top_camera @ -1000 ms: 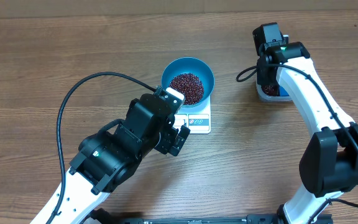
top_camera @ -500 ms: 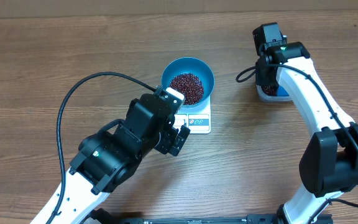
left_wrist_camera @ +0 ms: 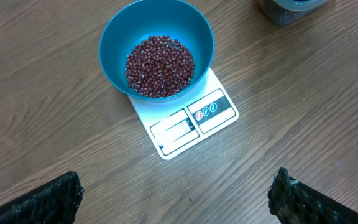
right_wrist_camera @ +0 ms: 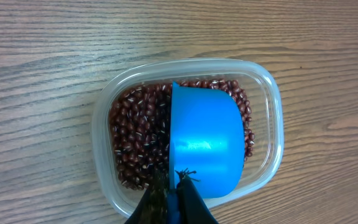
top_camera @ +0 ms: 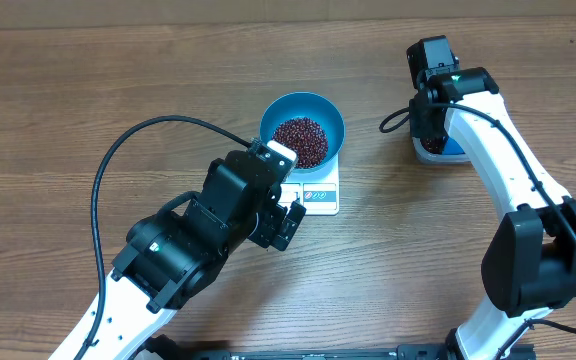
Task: Scoop item into bowl and weigh 150g on scale
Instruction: 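Lower the blue scoop into the tub and push through the beans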
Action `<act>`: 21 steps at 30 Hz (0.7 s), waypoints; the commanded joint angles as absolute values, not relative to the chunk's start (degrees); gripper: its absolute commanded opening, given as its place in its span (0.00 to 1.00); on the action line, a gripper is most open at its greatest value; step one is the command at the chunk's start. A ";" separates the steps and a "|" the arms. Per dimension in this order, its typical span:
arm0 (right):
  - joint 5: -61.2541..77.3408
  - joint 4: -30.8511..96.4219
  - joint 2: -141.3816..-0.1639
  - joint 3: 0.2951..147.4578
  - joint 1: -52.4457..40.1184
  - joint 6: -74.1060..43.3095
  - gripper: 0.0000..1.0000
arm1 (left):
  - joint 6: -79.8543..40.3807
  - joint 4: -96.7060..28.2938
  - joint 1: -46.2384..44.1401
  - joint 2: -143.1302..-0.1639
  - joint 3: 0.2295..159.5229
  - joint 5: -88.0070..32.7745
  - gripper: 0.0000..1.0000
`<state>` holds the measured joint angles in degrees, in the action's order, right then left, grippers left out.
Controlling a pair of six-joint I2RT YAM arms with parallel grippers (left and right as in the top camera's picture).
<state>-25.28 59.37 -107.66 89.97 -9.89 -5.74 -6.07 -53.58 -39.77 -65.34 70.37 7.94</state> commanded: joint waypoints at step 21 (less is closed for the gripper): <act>-15.49 59.24 -107.50 89.95 -7.88 -4.34 0.04 | -6.87 -53.58 -39.68 -65.58 69.73 7.25 1.00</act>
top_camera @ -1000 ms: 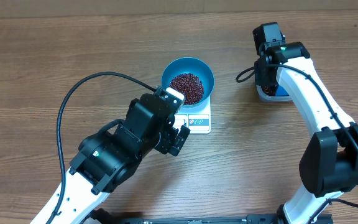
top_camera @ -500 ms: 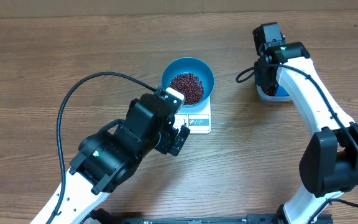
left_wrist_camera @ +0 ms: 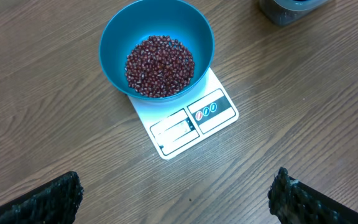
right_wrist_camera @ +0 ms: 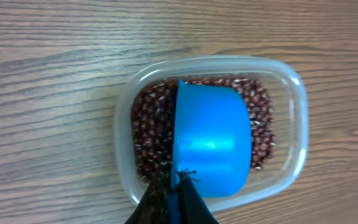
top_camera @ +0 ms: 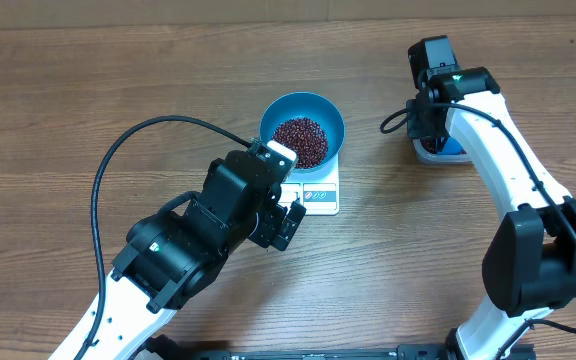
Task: Scoop item into bowl and weigh 150g on scale
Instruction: 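Lower the blue scoop into the tub and push through the beans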
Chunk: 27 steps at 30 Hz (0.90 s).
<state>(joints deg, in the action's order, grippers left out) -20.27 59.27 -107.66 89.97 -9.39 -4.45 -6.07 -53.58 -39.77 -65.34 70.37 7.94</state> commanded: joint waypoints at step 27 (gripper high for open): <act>11.77 60.03 -107.50 89.95 3.11 2.02 0.04 | -6.87 -53.58 -39.68 -65.58 69.73 7.25 0.99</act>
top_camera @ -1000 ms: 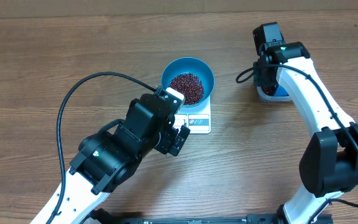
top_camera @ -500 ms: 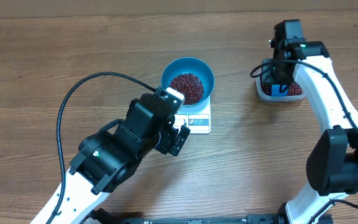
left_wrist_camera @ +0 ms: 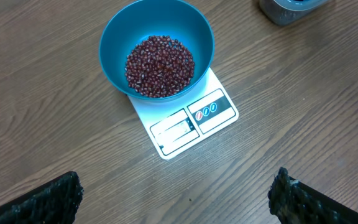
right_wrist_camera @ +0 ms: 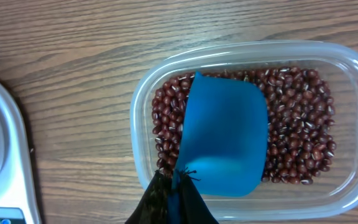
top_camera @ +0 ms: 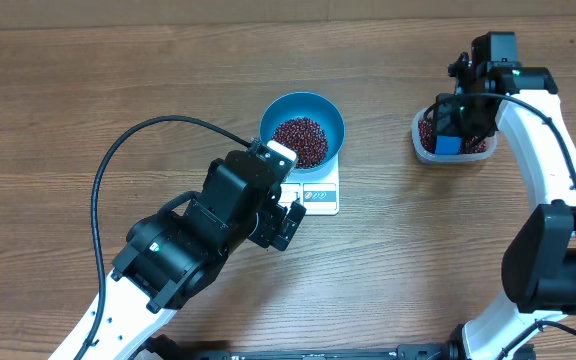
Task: Scoop item into bowl and weigh 150g on scale
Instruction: 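Lower the blue scoop into the tub and push through the beans, then lift the refilled scoop out of the bean tub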
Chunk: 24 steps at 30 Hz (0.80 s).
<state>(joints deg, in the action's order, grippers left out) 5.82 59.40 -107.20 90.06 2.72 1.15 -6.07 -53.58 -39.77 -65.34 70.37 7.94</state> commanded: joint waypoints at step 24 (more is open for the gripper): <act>27.20 60.64 -107.50 89.95 11.22 6.55 0.04 | -6.85 -53.56 -39.68 -65.58 69.73 7.25 1.00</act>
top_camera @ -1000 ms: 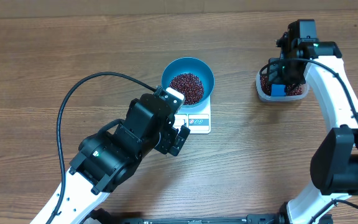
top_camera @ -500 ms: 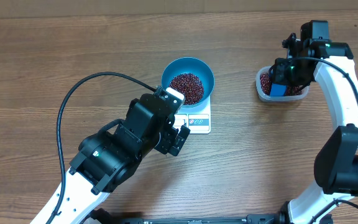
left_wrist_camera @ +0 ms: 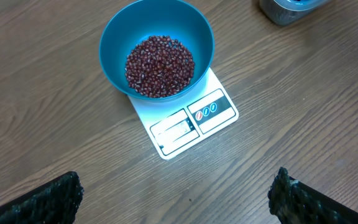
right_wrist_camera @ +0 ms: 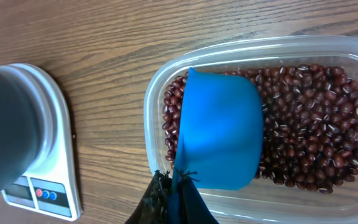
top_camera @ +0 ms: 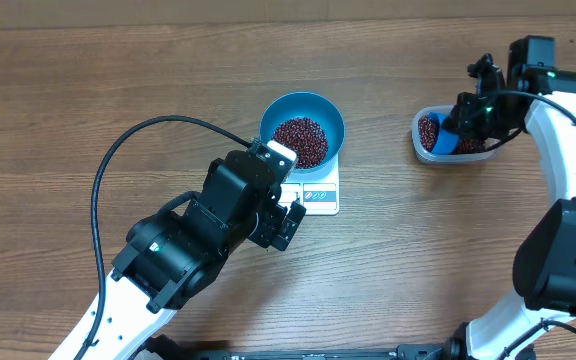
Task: Scoop item into bowl and weigh 150g on scale
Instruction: 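Lift the refilled scoop out of the bean tub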
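Observation:
A blue bowl (top_camera: 302,127) holding red beans sits on the white scale (top_camera: 316,190); both also show in the left wrist view, bowl (left_wrist_camera: 157,50) and scale (left_wrist_camera: 191,118). My right gripper (right_wrist_camera: 174,186) is shut on the handle of a blue scoop (right_wrist_camera: 219,135), whose back faces the camera over the clear tub of red beans (right_wrist_camera: 303,118). From overhead the scoop (top_camera: 445,141) sits in the tub (top_camera: 452,135) at the right. My left gripper (left_wrist_camera: 176,193) hangs open over bare wood, short of the scale.
The left arm's black cable (top_camera: 138,140) loops over the table left of the bowl. The scale's corner with its buttons (right_wrist_camera: 45,194) shows at the left of the right wrist view.
My right wrist has swung further right and turned, so the tub lies more lengthwise in its view and the scale has come into sight. The scoop stays in the tub. Left arm unchanged.
My right gripper held the scoop over the bean tub from the tub's far side, its arm covering the tub from overhead. It then came round to the tub's right, uncovering it, and now reaches in from further right. The left gripper stayed open and still.

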Action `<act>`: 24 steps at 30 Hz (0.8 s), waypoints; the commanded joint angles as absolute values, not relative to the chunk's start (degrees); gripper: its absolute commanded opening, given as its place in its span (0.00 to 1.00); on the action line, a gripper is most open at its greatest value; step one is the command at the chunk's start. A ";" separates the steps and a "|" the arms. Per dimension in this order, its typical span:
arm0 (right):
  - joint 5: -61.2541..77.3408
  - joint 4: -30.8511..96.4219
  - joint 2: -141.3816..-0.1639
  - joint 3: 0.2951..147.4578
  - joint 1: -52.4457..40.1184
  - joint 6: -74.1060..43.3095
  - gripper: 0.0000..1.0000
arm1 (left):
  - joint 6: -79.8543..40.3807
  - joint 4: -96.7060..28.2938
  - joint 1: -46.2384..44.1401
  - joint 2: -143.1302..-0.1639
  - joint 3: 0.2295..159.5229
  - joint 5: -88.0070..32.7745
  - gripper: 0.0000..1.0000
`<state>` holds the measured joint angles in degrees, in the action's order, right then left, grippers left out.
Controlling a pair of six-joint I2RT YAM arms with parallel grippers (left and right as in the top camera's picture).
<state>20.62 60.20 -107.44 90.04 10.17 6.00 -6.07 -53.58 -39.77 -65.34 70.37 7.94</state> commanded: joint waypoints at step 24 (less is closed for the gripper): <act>33.67 62.28 -107.50 89.95 18.70 8.58 0.04 | -6.87 -53.56 -39.68 -65.58 69.73 7.25 1.00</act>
<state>30.15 62.19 -107.44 90.04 17.43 6.74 -6.07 -53.58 -39.77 -65.34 70.37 7.94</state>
